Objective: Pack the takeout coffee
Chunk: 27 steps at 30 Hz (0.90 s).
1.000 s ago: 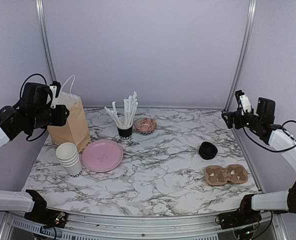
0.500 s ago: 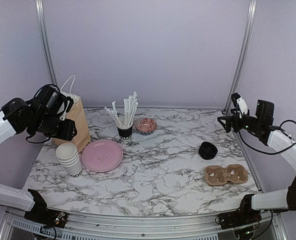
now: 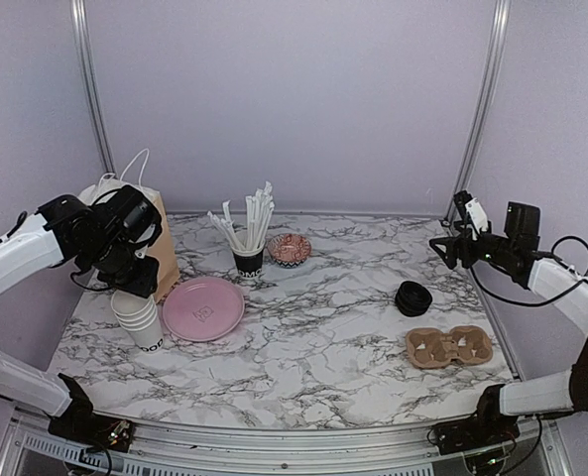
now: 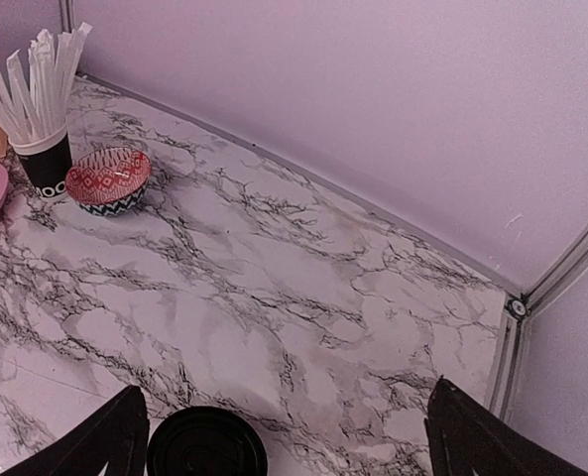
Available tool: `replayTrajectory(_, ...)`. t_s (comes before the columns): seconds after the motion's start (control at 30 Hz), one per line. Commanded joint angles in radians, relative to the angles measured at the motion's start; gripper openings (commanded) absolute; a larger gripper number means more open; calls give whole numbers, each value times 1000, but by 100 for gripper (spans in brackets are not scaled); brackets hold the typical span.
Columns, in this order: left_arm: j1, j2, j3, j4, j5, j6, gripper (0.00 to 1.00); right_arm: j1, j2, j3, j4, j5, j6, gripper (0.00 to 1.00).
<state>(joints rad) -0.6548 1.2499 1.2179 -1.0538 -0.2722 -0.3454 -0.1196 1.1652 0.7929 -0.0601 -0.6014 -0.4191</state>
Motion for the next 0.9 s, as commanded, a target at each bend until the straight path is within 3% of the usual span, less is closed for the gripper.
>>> replayTrajectory(0.0, -4, 16, -20, -40, 9, -6, 39, -9, 24, 13, 2, -23, -20, 94)
replayTrajectory(0.2, -4, 57, -48, -40, 48, 4, 35, -9, 33, 17, -9, -22, -27, 93)
replayTrajectory(0.37, -4, 59, -45, -41, 31, 6, 21, -9, 33, 16, -8, -18, -26, 93)
replayTrajectory(0.87, -3, 32, -41, -58, 14, 4, 1, -9, 46, 16, -8, -23, -26, 93)
